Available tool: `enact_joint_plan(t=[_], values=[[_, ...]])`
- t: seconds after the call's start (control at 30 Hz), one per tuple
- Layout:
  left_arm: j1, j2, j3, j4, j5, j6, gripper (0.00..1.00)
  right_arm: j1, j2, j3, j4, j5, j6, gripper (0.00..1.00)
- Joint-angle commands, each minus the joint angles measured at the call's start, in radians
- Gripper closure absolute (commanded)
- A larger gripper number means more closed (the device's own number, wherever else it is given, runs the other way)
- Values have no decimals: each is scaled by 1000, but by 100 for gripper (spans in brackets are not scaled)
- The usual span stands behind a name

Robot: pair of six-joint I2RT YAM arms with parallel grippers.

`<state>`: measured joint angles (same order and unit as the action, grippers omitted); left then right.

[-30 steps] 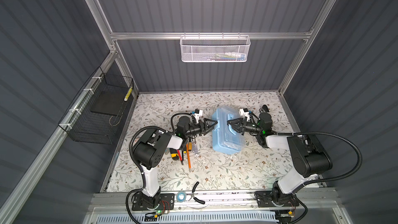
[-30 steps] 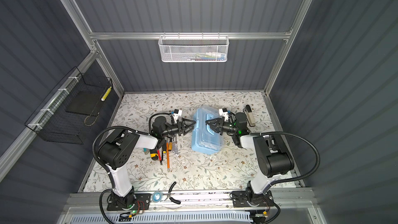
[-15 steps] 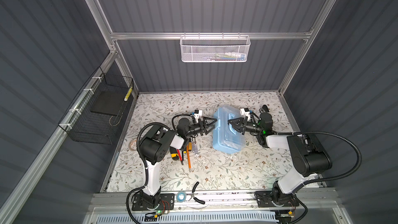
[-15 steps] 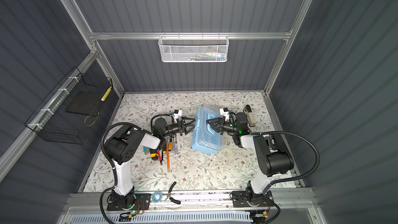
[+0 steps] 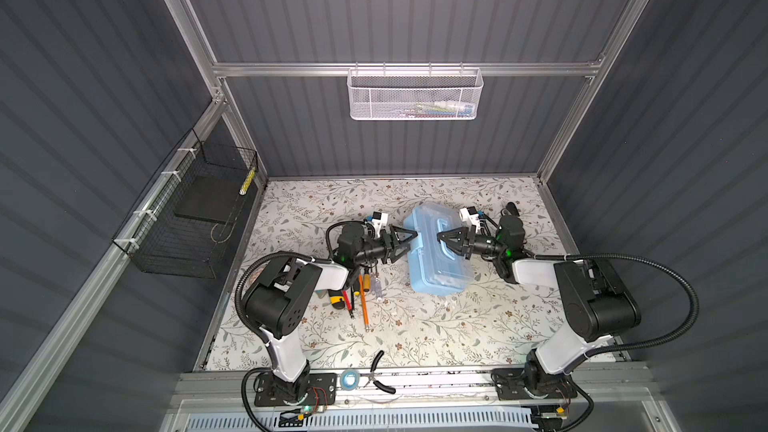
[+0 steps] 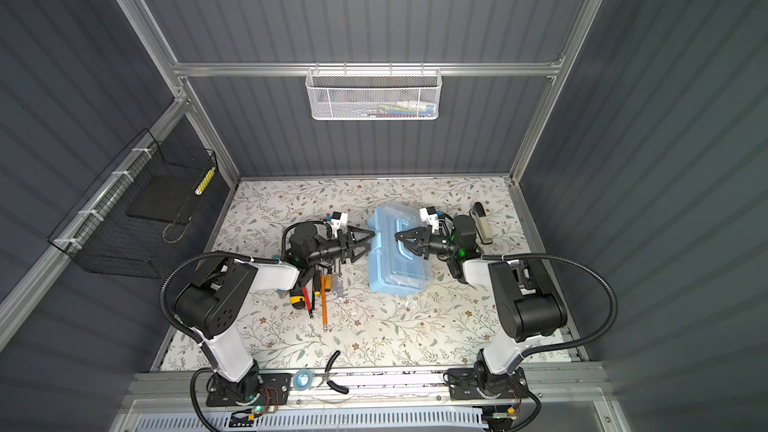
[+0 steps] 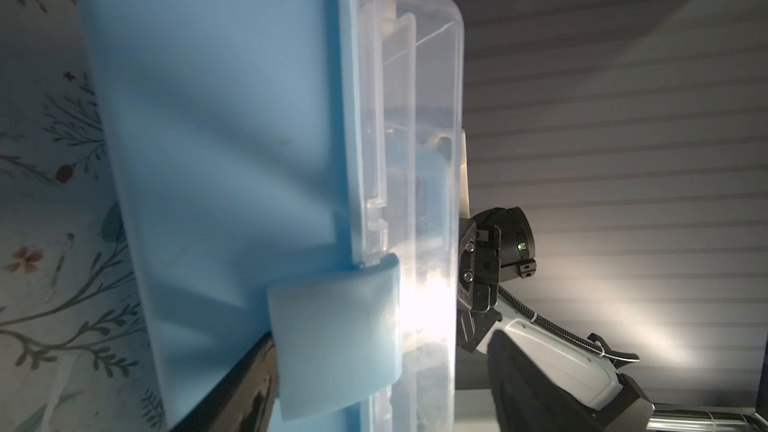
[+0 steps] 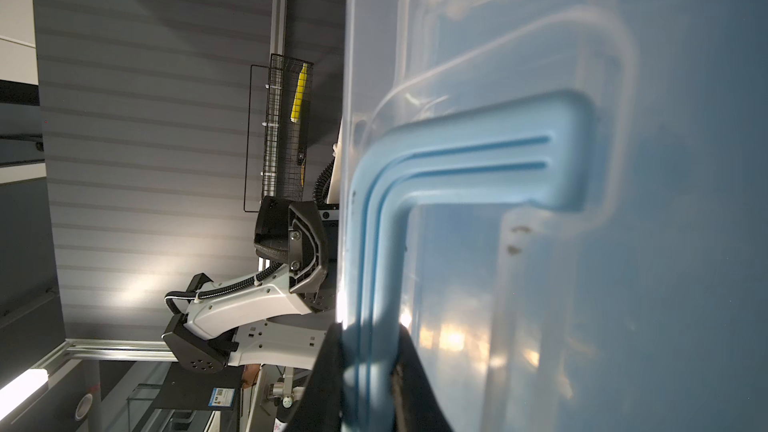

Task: Pack the tool kit

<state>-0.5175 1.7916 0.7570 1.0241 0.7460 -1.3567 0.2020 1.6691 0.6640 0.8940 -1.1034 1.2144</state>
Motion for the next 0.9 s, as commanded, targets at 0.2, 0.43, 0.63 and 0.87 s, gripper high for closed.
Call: enact_joint_plan(t=[0.2,0.43,0.63,0.87], values=[[-61,-121,48,249,140,-15,21,15,75,0,-176,100,-116,100],[-58,-176,58,152,178,40,21,-5,81,-6,-180,103,-115,100],[-56,-257,62,-86,175,207,20,-15,73,-4,-179,103,-109,100],[-52,-268,101,-233,163,304,19,-16,74,-3,-146,102,-85,100]])
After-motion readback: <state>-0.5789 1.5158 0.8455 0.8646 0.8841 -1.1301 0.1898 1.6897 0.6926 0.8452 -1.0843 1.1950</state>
